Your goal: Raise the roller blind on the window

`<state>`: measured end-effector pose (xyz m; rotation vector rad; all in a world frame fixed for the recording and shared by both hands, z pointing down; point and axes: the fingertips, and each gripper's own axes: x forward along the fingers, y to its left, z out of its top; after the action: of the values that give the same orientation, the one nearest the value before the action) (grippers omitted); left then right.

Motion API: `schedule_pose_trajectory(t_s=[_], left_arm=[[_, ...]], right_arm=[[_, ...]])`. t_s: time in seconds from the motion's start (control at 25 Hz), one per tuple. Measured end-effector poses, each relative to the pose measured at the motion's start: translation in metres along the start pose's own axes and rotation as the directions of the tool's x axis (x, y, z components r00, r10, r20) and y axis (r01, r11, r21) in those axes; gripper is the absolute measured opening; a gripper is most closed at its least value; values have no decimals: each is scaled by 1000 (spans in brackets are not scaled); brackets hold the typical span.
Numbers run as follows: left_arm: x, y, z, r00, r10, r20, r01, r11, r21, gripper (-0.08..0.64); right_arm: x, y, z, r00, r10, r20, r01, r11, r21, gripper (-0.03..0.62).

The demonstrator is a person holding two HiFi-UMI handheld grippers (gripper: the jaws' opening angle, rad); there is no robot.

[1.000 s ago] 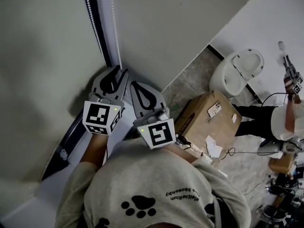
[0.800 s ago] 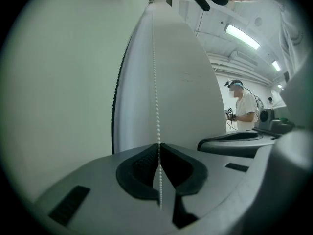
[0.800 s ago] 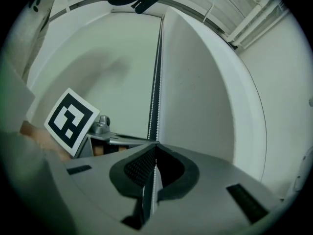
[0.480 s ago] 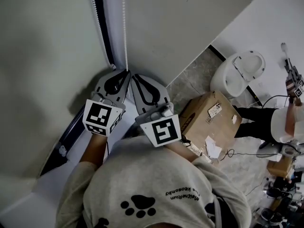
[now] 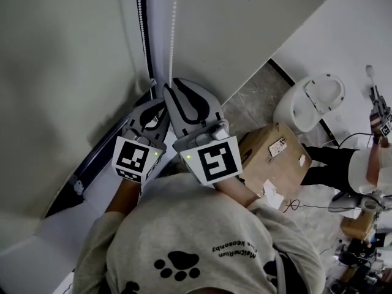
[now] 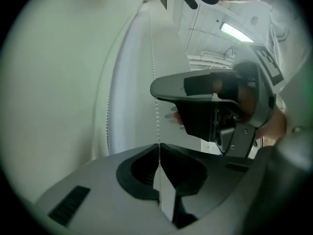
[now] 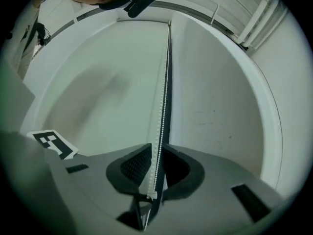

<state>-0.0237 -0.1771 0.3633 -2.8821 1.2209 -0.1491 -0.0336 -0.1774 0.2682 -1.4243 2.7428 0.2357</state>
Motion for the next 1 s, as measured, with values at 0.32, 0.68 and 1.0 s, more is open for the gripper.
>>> schedule_pose_trajectory(t_s=[0.32, 0.68, 1.0], left_arm=[[-8, -5, -3, 1000, 13, 7, -13, 1000, -22, 17], [-9, -7, -6, 998, 43, 39, -41, 998, -42, 17], [-13, -9, -7, 997, 62, 48, -60, 997, -43, 17]], right_arm=[[0, 8, 5, 999, 52, -9, -52, 999, 0, 21], [-7, 9, 2, 999, 39, 28, -39, 999, -19, 20], [-10, 12, 1, 999, 34, 40, -34, 999, -9, 20]])
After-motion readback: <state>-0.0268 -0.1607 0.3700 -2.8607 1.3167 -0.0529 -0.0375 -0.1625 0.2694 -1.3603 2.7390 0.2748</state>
